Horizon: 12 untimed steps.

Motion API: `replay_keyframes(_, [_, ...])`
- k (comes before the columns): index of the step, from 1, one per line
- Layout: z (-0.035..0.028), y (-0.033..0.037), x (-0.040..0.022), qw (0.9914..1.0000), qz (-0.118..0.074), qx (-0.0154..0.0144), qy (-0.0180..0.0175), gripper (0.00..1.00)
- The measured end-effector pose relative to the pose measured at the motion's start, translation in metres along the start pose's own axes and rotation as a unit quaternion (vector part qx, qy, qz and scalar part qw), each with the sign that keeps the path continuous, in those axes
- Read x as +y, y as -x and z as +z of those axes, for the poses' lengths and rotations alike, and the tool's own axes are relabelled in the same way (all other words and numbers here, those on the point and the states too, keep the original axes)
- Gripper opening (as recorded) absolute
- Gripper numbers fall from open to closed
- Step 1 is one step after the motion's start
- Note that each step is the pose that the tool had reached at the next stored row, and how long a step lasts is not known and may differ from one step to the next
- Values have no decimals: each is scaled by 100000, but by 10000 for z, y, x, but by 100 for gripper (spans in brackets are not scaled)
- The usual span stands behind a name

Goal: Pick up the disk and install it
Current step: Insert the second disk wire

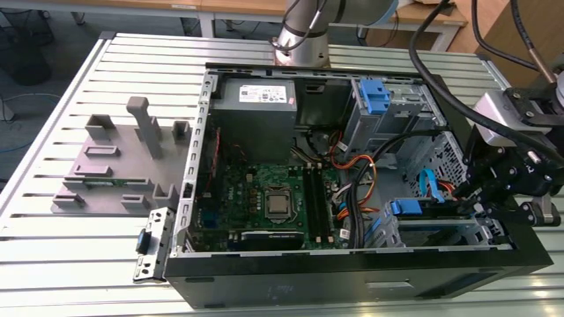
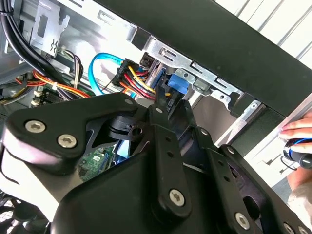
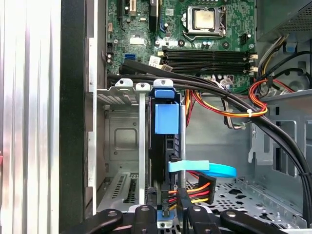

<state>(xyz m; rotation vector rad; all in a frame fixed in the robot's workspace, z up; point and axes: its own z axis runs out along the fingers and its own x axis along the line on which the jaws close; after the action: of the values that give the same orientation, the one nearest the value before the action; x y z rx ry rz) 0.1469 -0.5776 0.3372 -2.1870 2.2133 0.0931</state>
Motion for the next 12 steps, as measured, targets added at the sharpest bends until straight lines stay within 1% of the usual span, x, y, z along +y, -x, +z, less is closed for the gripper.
replay_keyframes(3, [17, -1, -1, 100000, -1, 1, -1, 30])
replay_keyframes(11, [19, -2, -1, 100000, 0, -1, -2, 30])
replay_keyframes(12, [19, -2, -1, 100000, 1, -1, -2, 29])
